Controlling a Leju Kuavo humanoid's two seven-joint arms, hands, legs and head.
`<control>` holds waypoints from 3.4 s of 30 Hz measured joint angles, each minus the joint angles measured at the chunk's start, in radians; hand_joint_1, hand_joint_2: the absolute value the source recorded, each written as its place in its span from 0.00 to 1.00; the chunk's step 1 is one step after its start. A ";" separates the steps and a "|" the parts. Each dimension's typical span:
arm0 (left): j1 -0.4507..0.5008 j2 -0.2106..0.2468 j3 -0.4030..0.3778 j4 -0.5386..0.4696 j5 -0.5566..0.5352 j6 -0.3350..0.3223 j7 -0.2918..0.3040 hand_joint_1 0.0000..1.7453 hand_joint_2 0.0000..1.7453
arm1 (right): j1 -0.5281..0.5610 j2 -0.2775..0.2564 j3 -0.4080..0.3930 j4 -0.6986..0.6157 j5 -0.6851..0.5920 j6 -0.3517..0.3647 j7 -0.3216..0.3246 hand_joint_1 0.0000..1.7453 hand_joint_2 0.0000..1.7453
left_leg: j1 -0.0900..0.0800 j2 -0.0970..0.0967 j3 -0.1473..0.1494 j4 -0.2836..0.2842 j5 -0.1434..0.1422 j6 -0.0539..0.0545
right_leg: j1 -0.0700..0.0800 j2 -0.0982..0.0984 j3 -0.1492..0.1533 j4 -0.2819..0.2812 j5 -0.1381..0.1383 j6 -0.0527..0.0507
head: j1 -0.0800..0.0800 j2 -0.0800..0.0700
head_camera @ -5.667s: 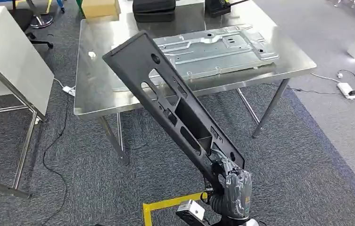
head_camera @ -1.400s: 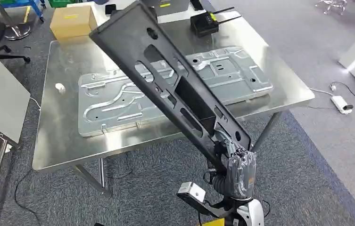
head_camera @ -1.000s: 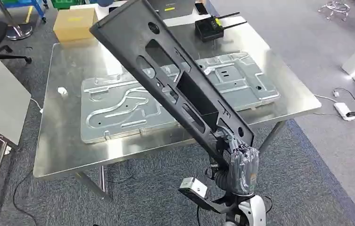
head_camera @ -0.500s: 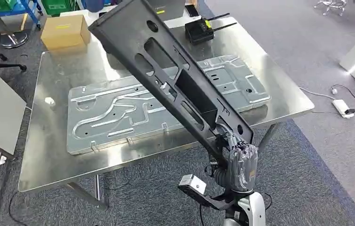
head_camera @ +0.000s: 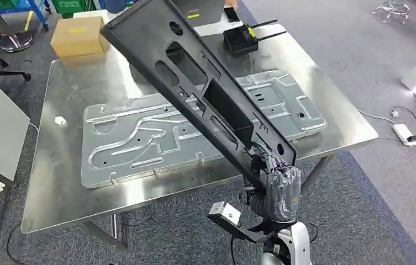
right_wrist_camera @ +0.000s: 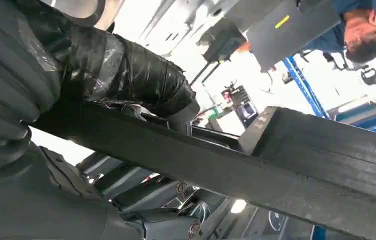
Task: Take the parts from the cabinet and place them on the table.
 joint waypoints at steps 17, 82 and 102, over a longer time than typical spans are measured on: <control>-0.007 0.005 0.000 0.000 -0.005 0.001 0.000 0.00 1.00 | -0.025 0.003 -0.001 0.008 0.003 0.012 0.003 1.00 1.00 | -0.019 0.002 -0.077 0.025 0.054 0.008 | 0.024 0.011 0.067 -0.032 -0.063 -0.046 | -0.004 0.000; -0.056 -0.018 -0.005 -0.001 -0.111 -0.071 -0.001 0.00 1.00 | -0.585 0.109 0.137 0.639 0.339 0.285 0.261 1.00 1.00 | 0.010 -0.004 -0.084 0.017 0.067 0.001 | 0.010 0.003 0.023 -0.021 -0.032 -0.013 | -0.009 0.000; -0.058 -0.019 -0.006 -0.001 -0.115 -0.083 -0.003 0.00 1.00 | -0.613 0.129 0.137 0.839 0.329 0.280 0.273 1.00 1.00 | 0.002 -0.002 -0.216 0.307 -0.078 -0.033 | 0.016 0.000 0.029 -0.064 0.008 -0.061 | -0.013 0.000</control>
